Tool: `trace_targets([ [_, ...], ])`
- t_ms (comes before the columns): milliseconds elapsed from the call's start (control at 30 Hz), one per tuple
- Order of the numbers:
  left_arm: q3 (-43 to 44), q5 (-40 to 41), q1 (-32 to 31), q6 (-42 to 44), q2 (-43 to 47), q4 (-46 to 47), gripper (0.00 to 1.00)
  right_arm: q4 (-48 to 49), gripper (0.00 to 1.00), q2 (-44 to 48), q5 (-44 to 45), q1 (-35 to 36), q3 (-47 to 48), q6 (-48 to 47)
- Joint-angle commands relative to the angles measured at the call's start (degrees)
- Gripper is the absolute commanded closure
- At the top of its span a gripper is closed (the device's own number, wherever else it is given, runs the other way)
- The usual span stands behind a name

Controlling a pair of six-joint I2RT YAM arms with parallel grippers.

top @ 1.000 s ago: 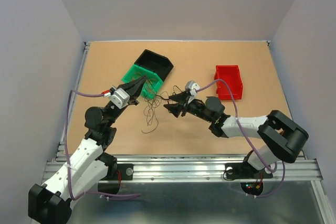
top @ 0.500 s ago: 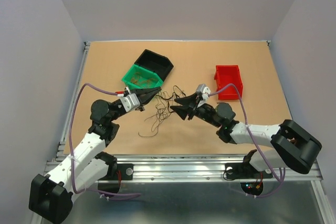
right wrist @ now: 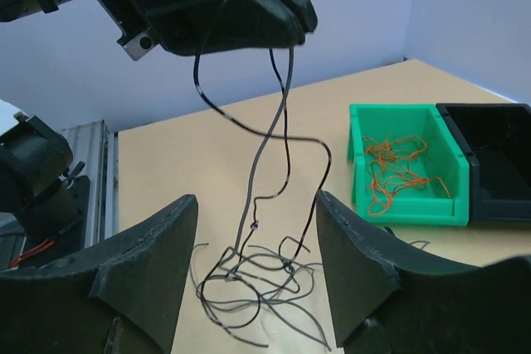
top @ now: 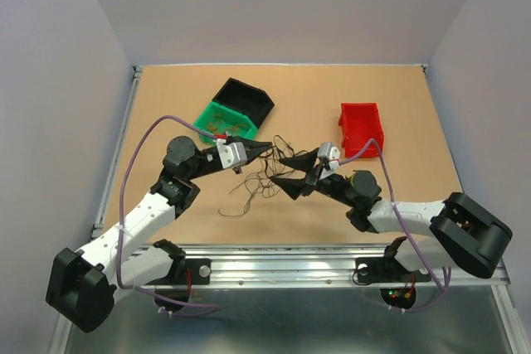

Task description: Untangle the cables

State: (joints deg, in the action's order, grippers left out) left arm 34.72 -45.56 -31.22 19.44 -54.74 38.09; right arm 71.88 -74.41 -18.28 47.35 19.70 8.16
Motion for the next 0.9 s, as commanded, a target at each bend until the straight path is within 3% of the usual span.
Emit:
trace_targets([
  [0, 3.77, -1.02, -1.73, 4.11, -0.8, -4.05, 0.85, 8.71, 0.36, -1.0, -0.53, 0.55, -1.6, -1.92],
  [433, 8.43, -1.46, -5.25, 12.1, -3.35, -15.84, 0.84, 17.68, 0.41, 0.31, 5.54, 0.81, -5.73, -2.98],
  [867, 10.28, 0.21, -6.75, 13.43, -5.38, -18.84, 0.84, 12.15, 0.39, 6.12, 3.87, 0.81, -4.06, -4.65],
])
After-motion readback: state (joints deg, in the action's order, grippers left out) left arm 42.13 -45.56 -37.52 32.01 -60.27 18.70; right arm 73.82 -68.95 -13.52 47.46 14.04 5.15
